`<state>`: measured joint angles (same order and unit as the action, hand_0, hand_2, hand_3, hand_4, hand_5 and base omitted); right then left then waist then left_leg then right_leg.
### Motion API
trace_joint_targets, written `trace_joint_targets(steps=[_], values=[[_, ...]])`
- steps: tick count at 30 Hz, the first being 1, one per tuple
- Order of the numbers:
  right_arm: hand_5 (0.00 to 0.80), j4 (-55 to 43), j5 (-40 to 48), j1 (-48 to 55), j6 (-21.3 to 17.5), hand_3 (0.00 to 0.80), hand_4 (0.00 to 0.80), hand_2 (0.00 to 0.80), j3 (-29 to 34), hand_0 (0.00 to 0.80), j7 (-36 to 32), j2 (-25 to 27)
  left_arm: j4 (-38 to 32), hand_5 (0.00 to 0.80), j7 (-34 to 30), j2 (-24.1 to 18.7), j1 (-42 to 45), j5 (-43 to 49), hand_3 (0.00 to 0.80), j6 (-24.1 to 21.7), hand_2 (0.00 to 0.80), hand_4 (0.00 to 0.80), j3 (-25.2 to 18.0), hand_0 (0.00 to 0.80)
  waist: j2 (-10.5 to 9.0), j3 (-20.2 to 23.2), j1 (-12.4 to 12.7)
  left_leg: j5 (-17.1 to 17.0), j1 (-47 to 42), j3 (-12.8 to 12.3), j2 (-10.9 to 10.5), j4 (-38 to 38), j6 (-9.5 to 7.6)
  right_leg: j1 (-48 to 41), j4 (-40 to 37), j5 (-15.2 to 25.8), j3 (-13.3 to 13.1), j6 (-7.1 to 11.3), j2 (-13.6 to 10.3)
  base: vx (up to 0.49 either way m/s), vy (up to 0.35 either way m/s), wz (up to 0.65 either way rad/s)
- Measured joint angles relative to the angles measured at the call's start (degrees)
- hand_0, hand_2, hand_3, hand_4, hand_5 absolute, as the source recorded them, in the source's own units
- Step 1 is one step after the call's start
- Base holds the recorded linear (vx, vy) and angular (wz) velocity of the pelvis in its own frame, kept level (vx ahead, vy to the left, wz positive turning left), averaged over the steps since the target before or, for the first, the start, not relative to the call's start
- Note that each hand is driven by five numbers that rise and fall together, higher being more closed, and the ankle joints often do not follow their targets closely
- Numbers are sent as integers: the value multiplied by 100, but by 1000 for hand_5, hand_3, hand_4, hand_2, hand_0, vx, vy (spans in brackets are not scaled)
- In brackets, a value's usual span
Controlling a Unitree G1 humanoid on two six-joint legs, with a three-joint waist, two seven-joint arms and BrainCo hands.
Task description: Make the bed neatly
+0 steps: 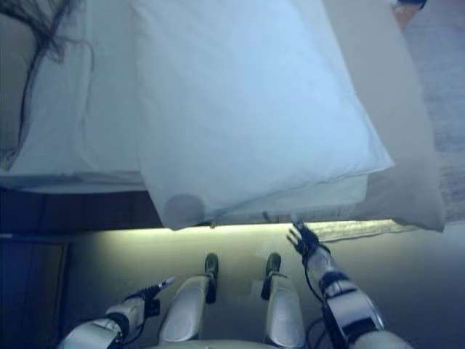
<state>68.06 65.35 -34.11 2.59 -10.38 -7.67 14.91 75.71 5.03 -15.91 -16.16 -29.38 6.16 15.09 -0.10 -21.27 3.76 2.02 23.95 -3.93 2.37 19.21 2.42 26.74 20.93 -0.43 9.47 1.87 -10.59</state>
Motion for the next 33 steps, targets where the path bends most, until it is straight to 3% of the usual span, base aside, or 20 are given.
trace_joint_targets(steps=[3,8,20,33], values=[[0,-20,396,-292,158,0,0,0,115,0,56,121,-39,0,-8,59,-2,-163,0,-92,0,0,2,0,132,-214,34,-3,213,69,-1,129,1,215,214,-77,29,-40,-24,-32,-11,9],[0,82,740,-676,313,0,0,0,298,0,423,426,-184,0,-50,94,-34,-357,0,-312,0,0,87,0,169,-392,54,15,662,108,-30,414,23,749,707,-269,29,-106,-104,-32,17,8],[0,253,730,-1590,559,0,0,0,294,0,741,1366,-462,0,-36,102,-195,-864,0,-381,0,0,115,0,455,-542,192,790,2083,214,112,2432,108,2169,2637,-996,-197,-288,-177,-17,35,-2],[0,169,318,-2399,575,0,0,0,267,0,657,1703,-496,0,-129,117,20,-1021,0,-554,0,0,89,0,470,-545,355,845,2816,422,145,3025,195,2830,3190,-1070,-129,-421,-161,58,-6,2]])
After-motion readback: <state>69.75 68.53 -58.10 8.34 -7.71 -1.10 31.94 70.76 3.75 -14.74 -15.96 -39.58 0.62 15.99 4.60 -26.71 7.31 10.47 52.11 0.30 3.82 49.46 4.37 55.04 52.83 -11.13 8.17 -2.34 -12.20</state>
